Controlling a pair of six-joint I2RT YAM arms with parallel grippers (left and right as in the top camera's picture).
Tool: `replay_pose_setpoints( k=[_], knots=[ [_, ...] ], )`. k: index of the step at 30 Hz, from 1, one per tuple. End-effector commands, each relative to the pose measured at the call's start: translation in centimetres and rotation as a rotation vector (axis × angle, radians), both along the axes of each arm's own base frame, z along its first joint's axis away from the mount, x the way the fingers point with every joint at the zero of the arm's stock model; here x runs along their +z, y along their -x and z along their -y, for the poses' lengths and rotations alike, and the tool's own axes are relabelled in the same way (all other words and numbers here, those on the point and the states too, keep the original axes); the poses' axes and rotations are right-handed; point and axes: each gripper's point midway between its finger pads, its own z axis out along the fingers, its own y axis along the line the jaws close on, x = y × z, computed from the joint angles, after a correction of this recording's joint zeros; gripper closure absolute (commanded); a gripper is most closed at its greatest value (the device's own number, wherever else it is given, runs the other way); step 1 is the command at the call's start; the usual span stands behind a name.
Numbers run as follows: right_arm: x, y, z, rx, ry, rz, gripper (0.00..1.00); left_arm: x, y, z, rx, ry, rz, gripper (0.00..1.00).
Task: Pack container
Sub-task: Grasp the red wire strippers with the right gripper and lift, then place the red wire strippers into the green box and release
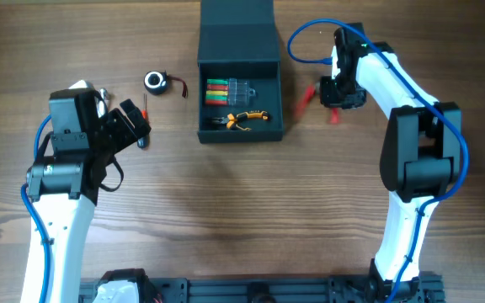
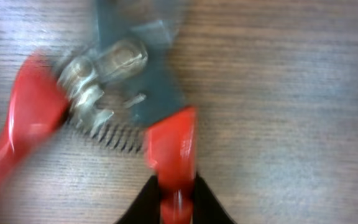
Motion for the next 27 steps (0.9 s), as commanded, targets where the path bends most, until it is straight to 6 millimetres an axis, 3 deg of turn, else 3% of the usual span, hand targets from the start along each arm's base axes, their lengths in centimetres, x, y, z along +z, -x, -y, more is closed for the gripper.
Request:
replay_pose_setpoints(
  k=[1, 4, 7, 10, 12, 16, 18, 21, 24, 26, 27],
  knots=[
    [-3.1, 1.7, 0.3, -0.006, 0.020, -0.086, 0.96, 0.8, -0.3, -0.1, -0.013, -0.023, 0.018, 0.00],
    [-4.0, 2.8, 0.4, -0.007, 0.024, -0.123, 0.96, 0.8, -0.3, -0.1, -0.014, -0.023, 0.018, 0.00],
    [-3.9, 2.8, 0.4, -0.031, 0.022, -0.120, 0.96, 0.8, -0.3, -0.1, -0.014, -0.023, 0.018, 0.00],
    [-1.9, 1.9, 0.7, -0.038, 0.035, -0.068, 0.96, 0.8, -0.3, -0.1, -0.013, -0.023, 0.018, 0.00],
    [1.2, 1.0, 1.0, -0.039, 0.052, -0.011, 0.96, 0.8, -0.3, -0.1, -0.013, -0.023, 0.018, 0.00],
    [11.5, -1.4, 0.6, -0.038, 0.011, 0.254, 0.96, 0.8, -0.3, -0.1, -0.013, -0.023, 0.018, 0.00],
    [16.6, -1.7, 0.5, -0.027, -0.003, 0.385, 0.96, 0.8, -0.3, -0.1, -0.013, -0.023, 0.018, 0.00],
    [22.8, -1.1, -0.3, 0.038, -0.046, 0.535, 0.96, 0.8, -0.3, -0.1, -0.013, -0.023, 0.018, 0.00],
    [26.5, 0.4, -4.0, 0.262, -0.183, 0.618, 0.96, 0.8, -0.3, -0.1, -0.013, -0.023, 0.018, 0.00],
    [27.4, 1.8, -7.9, 0.531, -0.253, 0.651, 0.96, 0.8, -0.3, -0.1, -0.013, -0.023, 0.018, 0.00],
    [27.5, 2.2, -8.9, 0.603, -0.258, 0.658, 0.96, 0.8, -0.3, -0.1, -0.013, -0.023, 0.018, 0.00]
  ],
)
